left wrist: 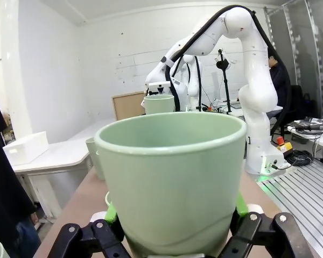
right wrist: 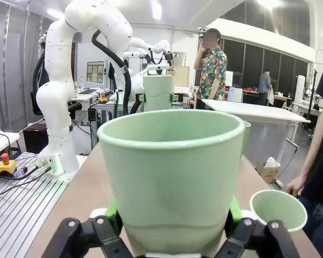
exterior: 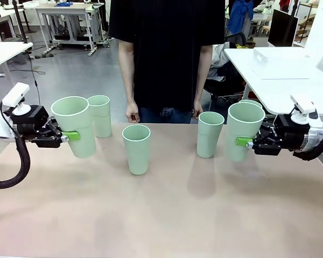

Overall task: Stack the cups and store them in the basket.
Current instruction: Pick up two Reusable plastic cups , one in each hand.

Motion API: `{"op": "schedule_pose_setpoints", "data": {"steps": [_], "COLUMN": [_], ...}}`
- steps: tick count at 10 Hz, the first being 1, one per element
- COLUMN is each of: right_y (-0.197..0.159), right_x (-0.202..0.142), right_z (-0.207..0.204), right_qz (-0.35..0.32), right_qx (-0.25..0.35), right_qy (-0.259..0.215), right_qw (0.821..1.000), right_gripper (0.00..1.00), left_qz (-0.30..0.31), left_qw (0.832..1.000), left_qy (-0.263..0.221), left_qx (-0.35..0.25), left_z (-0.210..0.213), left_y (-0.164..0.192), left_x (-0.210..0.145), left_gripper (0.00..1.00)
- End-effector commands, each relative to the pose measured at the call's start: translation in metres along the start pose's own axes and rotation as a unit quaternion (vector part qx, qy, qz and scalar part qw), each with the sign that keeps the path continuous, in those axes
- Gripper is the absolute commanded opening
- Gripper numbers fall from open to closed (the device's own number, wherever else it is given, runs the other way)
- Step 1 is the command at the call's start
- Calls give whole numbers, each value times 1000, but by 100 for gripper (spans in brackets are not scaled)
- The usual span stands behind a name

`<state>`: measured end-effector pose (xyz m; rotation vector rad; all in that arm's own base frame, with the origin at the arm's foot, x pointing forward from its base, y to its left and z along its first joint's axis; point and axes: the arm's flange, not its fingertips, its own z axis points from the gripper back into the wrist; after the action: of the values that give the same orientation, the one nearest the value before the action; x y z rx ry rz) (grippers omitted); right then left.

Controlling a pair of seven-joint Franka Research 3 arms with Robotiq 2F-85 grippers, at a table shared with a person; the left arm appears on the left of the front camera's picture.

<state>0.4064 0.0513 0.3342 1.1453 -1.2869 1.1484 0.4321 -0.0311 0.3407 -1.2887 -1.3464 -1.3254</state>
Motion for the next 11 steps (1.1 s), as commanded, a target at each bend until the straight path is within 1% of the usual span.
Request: {"op": "schedule_pose_setpoints", "data": {"steps": [1,2,3,4,5,6,11], "right_y": [-7,-8,-7,-6,-5,-2,-2], "right_x": [7,7,7,8,7,2,2], "right_z": [-7,-6,-4,-2,0,-1,-1], "right_qz": [-10,-11,-18,-15,-27,-6,-6], "right_qx": [-11,-12,11,14,4,5,5], "right_qy": [-2,-6,-5,-13,-23,-4,-4], "right_qw": [1000,1000,1000,1000,999,1000,1000], "right_gripper": [87,87,87,87,87,87,87], "left_qz": [-21,-17,-17,-17,-15,1,1], "left_qw": [1000,1000,1000,1000,999,1000,1000], "left_qy": [2,2,4,5,0,8,8], "left_qx": [-13,-17,-24,-25,-28,-14,-14], "left_z": [3,3,4,3,4,1,1], "left_y": [6,6,5,4,4,9,9], "left_x": [-4,-6,-9,-12,-15,-5,-5], "left_gripper": [87,87,87,87,87,87,87]}}
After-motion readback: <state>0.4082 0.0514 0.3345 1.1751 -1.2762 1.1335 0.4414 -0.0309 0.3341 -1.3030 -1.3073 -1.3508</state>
